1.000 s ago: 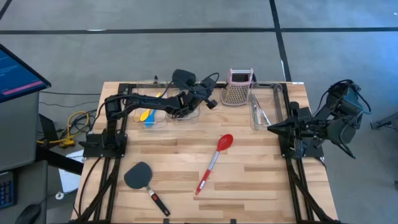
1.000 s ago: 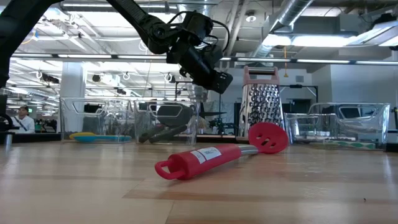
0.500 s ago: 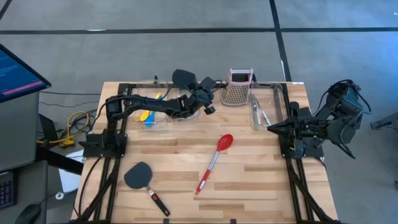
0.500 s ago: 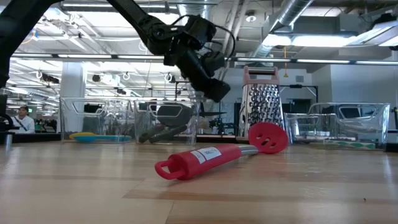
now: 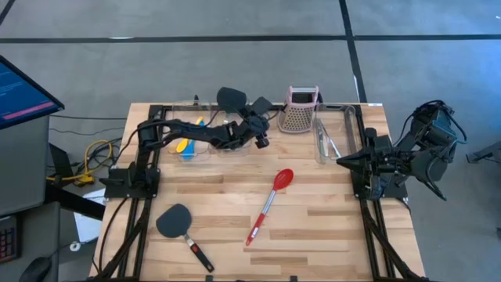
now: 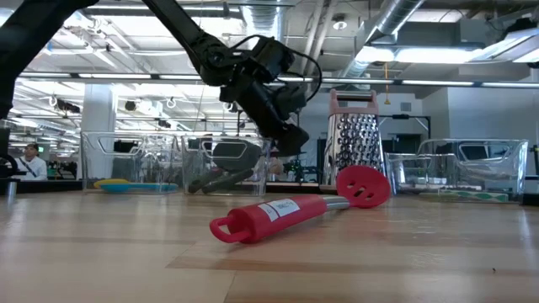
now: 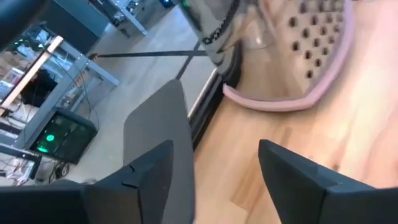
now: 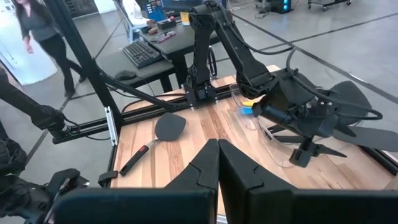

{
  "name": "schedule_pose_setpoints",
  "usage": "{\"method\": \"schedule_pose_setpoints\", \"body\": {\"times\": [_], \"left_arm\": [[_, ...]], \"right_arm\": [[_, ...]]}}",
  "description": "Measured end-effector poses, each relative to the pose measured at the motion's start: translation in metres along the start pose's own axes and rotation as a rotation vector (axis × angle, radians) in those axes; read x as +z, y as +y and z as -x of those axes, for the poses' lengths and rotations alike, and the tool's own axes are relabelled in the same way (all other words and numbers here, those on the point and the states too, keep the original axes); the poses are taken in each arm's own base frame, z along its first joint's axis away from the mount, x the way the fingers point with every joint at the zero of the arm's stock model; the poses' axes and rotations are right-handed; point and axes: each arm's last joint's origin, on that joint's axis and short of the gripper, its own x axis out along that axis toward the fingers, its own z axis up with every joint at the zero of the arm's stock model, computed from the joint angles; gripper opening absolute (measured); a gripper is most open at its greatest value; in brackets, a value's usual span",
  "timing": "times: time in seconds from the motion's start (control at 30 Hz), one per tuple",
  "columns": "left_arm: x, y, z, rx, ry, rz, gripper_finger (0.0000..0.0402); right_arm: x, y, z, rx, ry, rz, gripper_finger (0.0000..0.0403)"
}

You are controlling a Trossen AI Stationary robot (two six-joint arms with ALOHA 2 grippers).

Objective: Pick & Place Kitchen Items
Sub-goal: Adjust the black spatula in the middle transparent bin

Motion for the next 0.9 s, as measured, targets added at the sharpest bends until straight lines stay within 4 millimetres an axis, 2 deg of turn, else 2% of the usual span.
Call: {"method": "schedule_pose_setpoints", "body": {"times": [0.27, 0.37, 0.5, 0.67, 0.9], "left_arm": [[-0.013, 0.01, -0.016, 0.06, 0.054, 0.006, 0.0265], [-0.018, 0.016, -0.024, 0.067, 0.062, 0.021, 0.027], [-0.019, 0.014, -0.026, 0.052, 0.051, 0.029, 0.0268], [-0.019, 0.011, -0.026, 0.043, 0.046, 0.058, 0.0241], [-0.019, 0.012, -0.026, 0.05, 0.042, 0.205, 0.0161]], "right_arm": [[0.0, 0.0, 0.0, 0.0, 0.0, 0.0, 0.0], [0.0, 0.0, 0.0, 0.0, 0.0, 0.0, 0.0], [0.0, 0.0, 0.0, 0.0, -0.001, 0.0, 0.0], [0.0, 0.0, 0.0, 0.0, -0.001, -0.001, 0.0], [0.0, 0.0, 0.0, 0.001, -0.002, -0.004, 0.0]]}}
